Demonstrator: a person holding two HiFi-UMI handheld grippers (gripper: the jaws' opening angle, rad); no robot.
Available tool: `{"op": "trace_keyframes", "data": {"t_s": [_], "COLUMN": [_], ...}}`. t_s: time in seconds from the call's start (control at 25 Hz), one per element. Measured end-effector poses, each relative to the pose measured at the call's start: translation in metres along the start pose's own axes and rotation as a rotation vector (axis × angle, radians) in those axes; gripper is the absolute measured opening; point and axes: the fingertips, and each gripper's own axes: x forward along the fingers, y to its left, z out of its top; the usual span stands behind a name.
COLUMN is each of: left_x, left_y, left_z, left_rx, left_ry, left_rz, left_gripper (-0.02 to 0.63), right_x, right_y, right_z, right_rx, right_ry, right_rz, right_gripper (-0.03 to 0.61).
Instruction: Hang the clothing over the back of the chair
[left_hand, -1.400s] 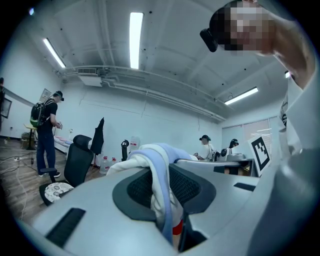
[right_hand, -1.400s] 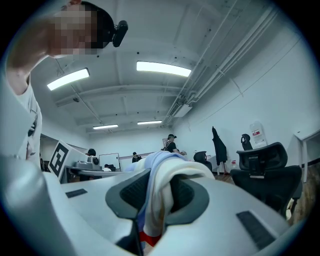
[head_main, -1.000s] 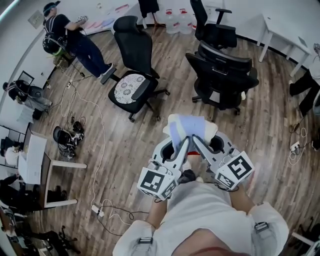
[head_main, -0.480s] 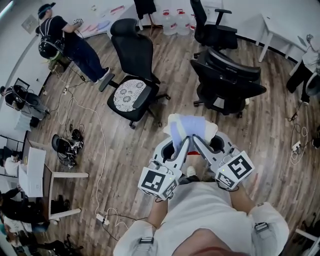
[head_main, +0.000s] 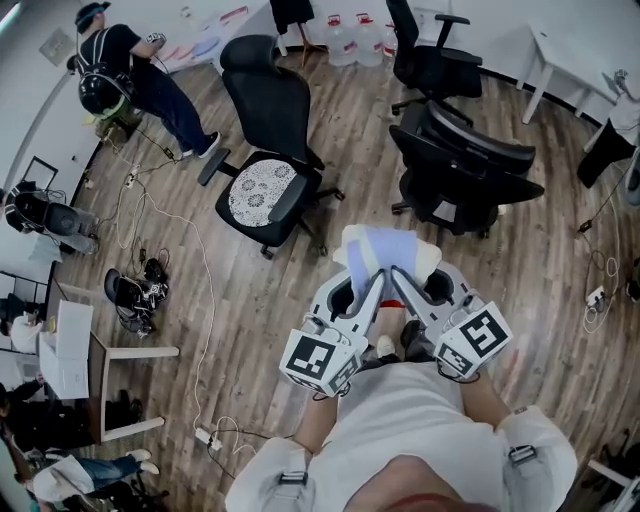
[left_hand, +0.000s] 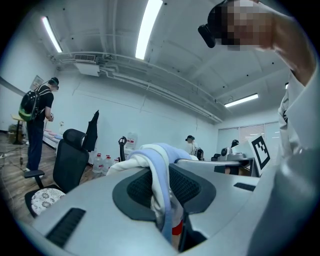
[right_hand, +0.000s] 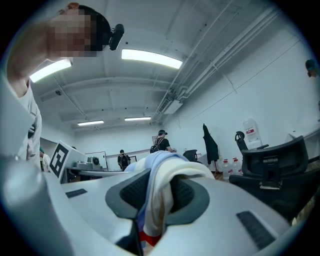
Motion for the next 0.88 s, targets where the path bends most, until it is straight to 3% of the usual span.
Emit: {"op": "trace_keyframes", "data": {"t_s": [0.88], "left_x": [0.122], "left_y": [0.063], "left_z": [0.028], "left_rx": [0.002], "left_ry": [-0.019], "left_rz": [0.136], "left_gripper": [0.092], "right_x": [0.072], "right_y": [-0.122], "right_z": [0.03], "right_rx": [0.0], "right_ry": [0.018], "right_rz": [0.136], "right_gripper": [0.094]}}
